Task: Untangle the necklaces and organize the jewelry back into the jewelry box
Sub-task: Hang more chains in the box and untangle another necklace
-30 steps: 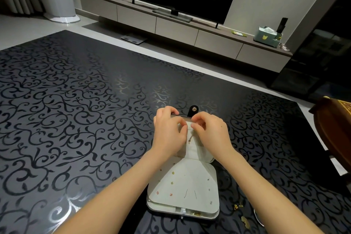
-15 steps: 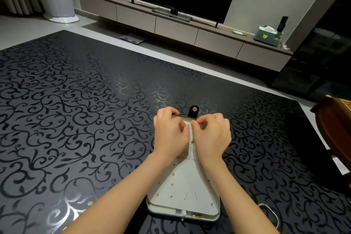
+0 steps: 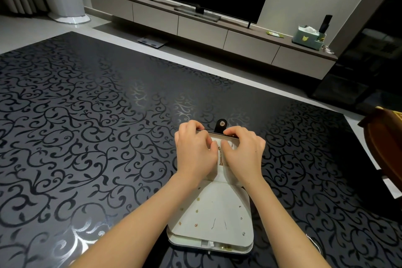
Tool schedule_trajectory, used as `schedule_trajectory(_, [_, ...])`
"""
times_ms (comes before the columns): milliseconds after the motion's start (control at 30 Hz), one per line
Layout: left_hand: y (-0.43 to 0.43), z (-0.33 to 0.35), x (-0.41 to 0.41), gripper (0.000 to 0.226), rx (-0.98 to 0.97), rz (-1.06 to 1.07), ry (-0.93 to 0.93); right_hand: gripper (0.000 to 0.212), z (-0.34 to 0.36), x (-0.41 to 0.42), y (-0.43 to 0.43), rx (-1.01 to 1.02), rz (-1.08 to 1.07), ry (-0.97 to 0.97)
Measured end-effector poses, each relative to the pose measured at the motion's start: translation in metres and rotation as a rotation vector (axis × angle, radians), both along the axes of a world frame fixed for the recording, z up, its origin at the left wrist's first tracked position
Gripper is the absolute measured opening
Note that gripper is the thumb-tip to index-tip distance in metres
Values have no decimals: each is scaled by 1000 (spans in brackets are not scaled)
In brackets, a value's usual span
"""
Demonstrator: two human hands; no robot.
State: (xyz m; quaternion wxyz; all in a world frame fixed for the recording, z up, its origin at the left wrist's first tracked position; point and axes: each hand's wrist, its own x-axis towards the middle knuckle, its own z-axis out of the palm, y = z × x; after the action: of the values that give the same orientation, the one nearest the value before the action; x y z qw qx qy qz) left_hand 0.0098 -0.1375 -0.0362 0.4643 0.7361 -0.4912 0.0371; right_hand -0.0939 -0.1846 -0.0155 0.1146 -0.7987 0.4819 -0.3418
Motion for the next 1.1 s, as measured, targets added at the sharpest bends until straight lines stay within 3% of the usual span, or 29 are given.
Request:
schedule_trajectory(267, [-2,4,-2,16,-12,46,20,27,-2,-1,3,51,65,-37])
schedule_trajectory(367, [0,3,0,12,-65,6,68,31,-6,-3,9,-77,82,-63])
schedule_trajectory(500, [1,7,3,11,-113,-68,128,14,-15,-6,12,-257,-17,-30])
schedule_trajectory(733, [2,6,6,16,-94,-145,180,15,-22,-3,19,-262,-137,-14])
schedule_trajectory(933, [3,8,9,31,-86,-177,150,14,-20,4,23,-219,-107,-75])
schedule_trajectory(1100, [5,9,9,20,-72,-203,187,20,-19,-2,23,-193,-96,-82])
